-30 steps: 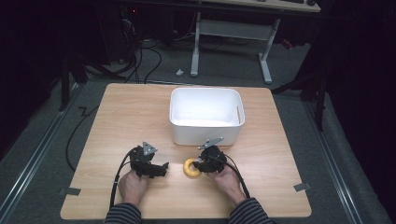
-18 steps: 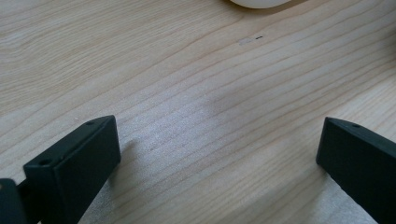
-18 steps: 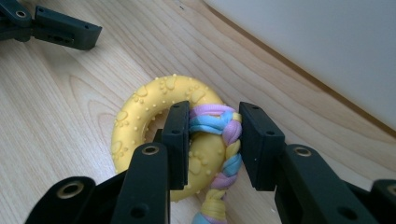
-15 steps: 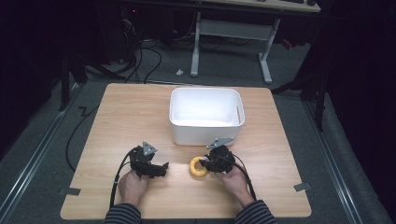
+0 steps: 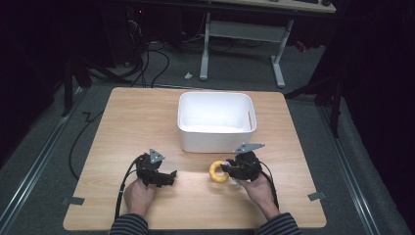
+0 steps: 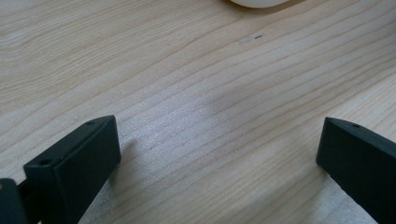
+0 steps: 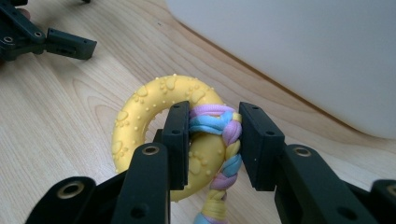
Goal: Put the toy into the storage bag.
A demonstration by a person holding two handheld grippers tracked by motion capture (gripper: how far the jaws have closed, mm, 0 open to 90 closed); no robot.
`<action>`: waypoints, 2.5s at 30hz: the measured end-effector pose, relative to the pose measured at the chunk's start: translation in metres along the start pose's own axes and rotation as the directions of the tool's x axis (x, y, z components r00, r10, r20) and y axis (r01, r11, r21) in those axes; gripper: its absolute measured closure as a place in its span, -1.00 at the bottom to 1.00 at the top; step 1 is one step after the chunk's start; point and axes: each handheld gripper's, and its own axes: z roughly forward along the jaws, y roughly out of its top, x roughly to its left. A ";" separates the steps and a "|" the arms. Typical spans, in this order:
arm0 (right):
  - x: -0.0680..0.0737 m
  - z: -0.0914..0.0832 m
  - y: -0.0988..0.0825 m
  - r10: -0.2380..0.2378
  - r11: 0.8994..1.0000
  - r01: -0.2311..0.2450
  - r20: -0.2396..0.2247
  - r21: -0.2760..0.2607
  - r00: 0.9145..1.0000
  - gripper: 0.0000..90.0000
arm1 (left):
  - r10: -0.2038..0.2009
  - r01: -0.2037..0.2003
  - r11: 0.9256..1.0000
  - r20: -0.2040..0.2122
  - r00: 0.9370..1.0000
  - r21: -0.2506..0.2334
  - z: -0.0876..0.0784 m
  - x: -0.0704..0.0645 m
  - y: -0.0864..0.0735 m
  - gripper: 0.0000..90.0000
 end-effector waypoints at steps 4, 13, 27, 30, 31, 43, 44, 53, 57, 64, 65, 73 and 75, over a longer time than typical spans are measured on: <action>-0.005 -0.006 -0.002 -0.001 1.000 0.001 0.019 -0.002 1.000 0.46 | 0.000 0.000 1.000 0.000 1.000 0.000 0.000 0.000 0.000 -1.00; -0.012 -0.024 -0.003 -0.007 1.000 0.007 0.049 -0.003 0.999 0.46 | 0.000 0.000 1.000 0.000 1.000 0.000 0.000 0.000 0.000 -1.00; -0.024 -0.048 -0.007 0.019 0.999 -0.017 0.067 -0.029 0.998 0.46 | 0.000 0.000 1.000 0.000 1.000 0.000 0.000 0.000 0.000 -1.00; -0.026 -0.053 -0.007 0.027 0.999 -0.024 0.063 -0.035 0.998 0.46 | 0.000 0.000 1.000 0.000 1.000 0.000 0.000 0.000 0.000 -1.00; -0.027 -0.054 -0.008 0.029 0.999 -0.027 0.059 -0.042 0.998 0.46 | 0.000 0.000 1.000 0.000 1.000 0.000 0.000 0.000 0.000 -1.00; -0.031 -0.074 -0.003 0.044 0.997 -0.039 0.074 -0.064 0.996 0.46 | 0.000 0.000 1.000 0.000 1.000 0.000 0.000 0.000 0.000 -1.00; -0.032 -0.076 -0.002 0.045 0.997 -0.040 0.076 -0.064 0.996 0.46 | 0.000 0.000 1.000 0.000 1.000 0.000 0.000 0.000 0.000 -1.00; -0.036 -0.092 0.011 0.039 0.995 -0.032 0.073 -0.090 0.997 0.46 | 0.000 0.000 1.000 0.000 1.000 0.000 0.000 0.000 0.000 -1.00; -0.037 -0.098 0.017 0.041 0.994 -0.033 0.071 -0.099 0.997 0.46 | 0.000 0.000 1.000 0.000 1.000 0.002 0.000 0.000 0.000 -1.00; -0.040 -0.107 0.030 0.031 0.993 -0.022 0.073 -0.112 0.997 0.46 | 0.001 -0.001 1.000 0.000 1.000 0.002 0.000 0.000 0.000 -1.00; -0.040 -0.108 0.032 0.027 0.993 -0.019 0.077 -0.112 0.997 0.46 | 0.001 -0.001 1.000 0.000 1.000 0.002 0.000 0.000 0.000 -1.00; -0.041 -0.113 0.046 0.021 0.994 -0.011 0.087 -0.111 0.996 0.46 | 0.000 0.000 1.000 0.001 1.000 0.000 0.000 0.000 0.000 -1.00; -0.042 -0.114 0.049 0.024 0.993 -0.013 0.095 -0.118 0.995 0.46 | 0.000 0.000 1.000 0.001 1.000 0.000 0.000 0.000 0.000 -1.00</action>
